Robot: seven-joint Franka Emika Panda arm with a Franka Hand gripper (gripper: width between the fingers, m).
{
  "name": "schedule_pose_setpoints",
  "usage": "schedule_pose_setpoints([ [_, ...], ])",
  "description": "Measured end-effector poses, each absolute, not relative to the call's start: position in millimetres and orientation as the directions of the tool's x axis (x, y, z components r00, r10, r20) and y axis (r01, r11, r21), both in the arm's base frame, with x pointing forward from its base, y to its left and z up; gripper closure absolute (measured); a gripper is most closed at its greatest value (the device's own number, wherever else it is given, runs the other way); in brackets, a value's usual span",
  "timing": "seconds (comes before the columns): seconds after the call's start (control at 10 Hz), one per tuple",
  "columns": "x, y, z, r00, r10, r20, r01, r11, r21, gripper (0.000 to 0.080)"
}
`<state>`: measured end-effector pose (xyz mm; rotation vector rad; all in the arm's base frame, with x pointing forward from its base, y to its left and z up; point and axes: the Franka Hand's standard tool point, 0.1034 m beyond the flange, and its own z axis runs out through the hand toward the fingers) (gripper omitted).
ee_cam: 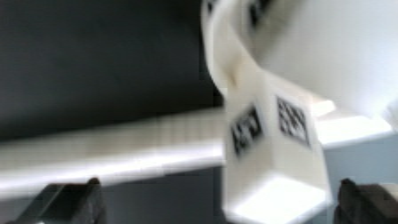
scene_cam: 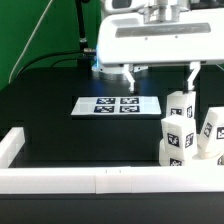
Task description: Assemble stool
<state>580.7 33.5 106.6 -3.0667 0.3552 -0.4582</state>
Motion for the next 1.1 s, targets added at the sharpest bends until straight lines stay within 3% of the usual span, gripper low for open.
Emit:
schedule_pose_setpoints([
  [0.3,582.5,41.3,103.5,0.967,-0.238,0.086,-0.234,-0.971,-0.059,0.0151],
  [0.4,588.6,43.7,101.5,0.974,-0.200,0.104,-0.197,-0.980,-0.038,0.0151],
  [0.7,584.5,43.5,99.8,0.973,-0.221,0.071,-0.219,-0.975,-0.040,0.0151],
  [1.1,576.7,51.9,94.1,0.913,-0.405,0.037,-0.402,-0.913,-0.073,0.0151],
])
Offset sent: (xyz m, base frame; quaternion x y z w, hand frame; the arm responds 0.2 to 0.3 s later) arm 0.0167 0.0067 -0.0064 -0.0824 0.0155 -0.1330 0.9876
